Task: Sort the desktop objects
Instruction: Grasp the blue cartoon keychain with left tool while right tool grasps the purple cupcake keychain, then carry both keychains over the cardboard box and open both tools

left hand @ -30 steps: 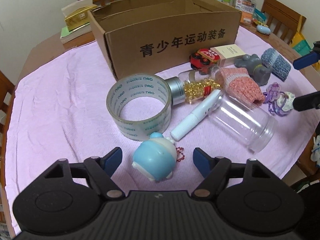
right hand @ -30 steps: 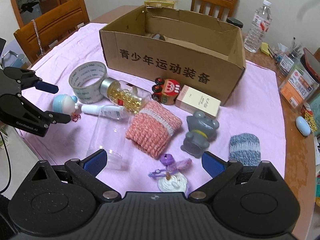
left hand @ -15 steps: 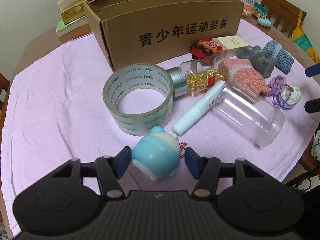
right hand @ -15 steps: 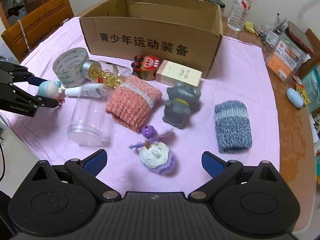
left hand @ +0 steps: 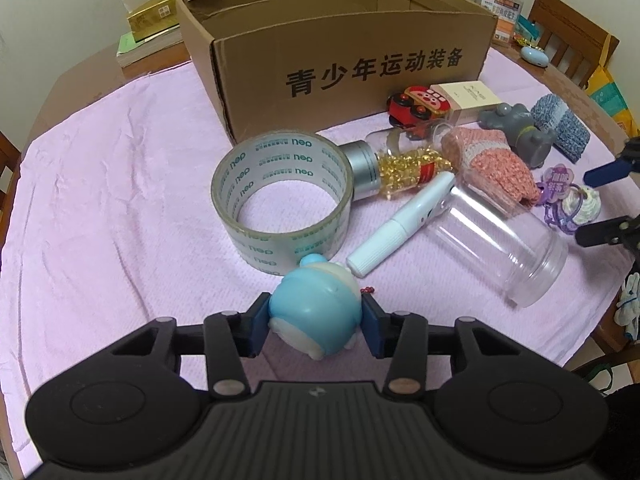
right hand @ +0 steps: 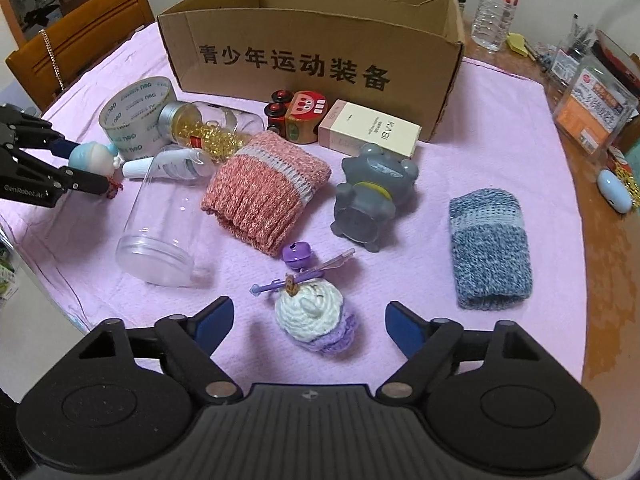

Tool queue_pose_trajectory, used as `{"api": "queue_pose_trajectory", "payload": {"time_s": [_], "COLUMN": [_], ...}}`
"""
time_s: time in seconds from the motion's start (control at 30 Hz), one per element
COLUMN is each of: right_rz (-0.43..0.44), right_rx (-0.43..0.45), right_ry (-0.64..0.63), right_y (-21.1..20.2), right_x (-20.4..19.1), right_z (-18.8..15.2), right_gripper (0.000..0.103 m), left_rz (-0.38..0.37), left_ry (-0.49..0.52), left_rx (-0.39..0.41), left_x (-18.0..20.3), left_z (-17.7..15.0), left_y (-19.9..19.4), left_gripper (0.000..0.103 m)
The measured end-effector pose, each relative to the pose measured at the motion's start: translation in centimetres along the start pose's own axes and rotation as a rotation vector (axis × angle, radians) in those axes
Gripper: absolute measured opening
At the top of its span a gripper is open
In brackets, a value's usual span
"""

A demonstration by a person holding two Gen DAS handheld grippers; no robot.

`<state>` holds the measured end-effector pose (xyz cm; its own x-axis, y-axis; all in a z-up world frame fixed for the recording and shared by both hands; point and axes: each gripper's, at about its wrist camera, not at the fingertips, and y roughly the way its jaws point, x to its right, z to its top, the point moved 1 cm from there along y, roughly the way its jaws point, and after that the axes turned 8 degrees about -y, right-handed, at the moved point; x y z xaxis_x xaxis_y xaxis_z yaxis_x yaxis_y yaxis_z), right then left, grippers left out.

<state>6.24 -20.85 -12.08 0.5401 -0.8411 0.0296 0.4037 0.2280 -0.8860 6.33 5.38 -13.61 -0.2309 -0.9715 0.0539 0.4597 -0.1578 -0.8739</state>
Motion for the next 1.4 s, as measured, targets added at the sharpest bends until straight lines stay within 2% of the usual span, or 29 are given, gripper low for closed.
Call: {"api": "queue_pose_trajectory", "payload": {"time_s": [0.17, 0.3, 0.47, 0.6, 1.4], "right_rz": [-0.009, 0.004, 0.008, 0.016, 0.019], "right_rx": [-0.012, -0.020, -0.030, -0.036, 0.021], "right_ry": [-0.043, -0.054, -0.056, -0.057, -0.145], "right_y": [0.7, 1.1, 1.5, 1.5, -1.9], "right_x": [-0.2, -0.2, 0.0, 0.1, 0.6], "right_z": [0.1, 0.2, 0.3, 0.3, 2.5], "right_gripper": [0.074, 0.070, 0.056, 0.050, 0.042], "left_rz": [-0.007, -0.015, -0.024, -0.023, -0.076], "left_ry": [0.004, 0.000, -0.002, 0.008, 0.072], "left_rx": [0.009, 0.016, 0.026, 0.034, 0.085], "left_x": [0.1, 0.2, 0.4, 0.6, 2.6], "left_z": [0.1, 0.3, 0.5, 0.7, 3.0], "left_y": [-0.5, -1.0, -1.6, -2.0, -5.1], "left_gripper": [0.045, 0.045, 0.045, 0.045, 0.045]}}
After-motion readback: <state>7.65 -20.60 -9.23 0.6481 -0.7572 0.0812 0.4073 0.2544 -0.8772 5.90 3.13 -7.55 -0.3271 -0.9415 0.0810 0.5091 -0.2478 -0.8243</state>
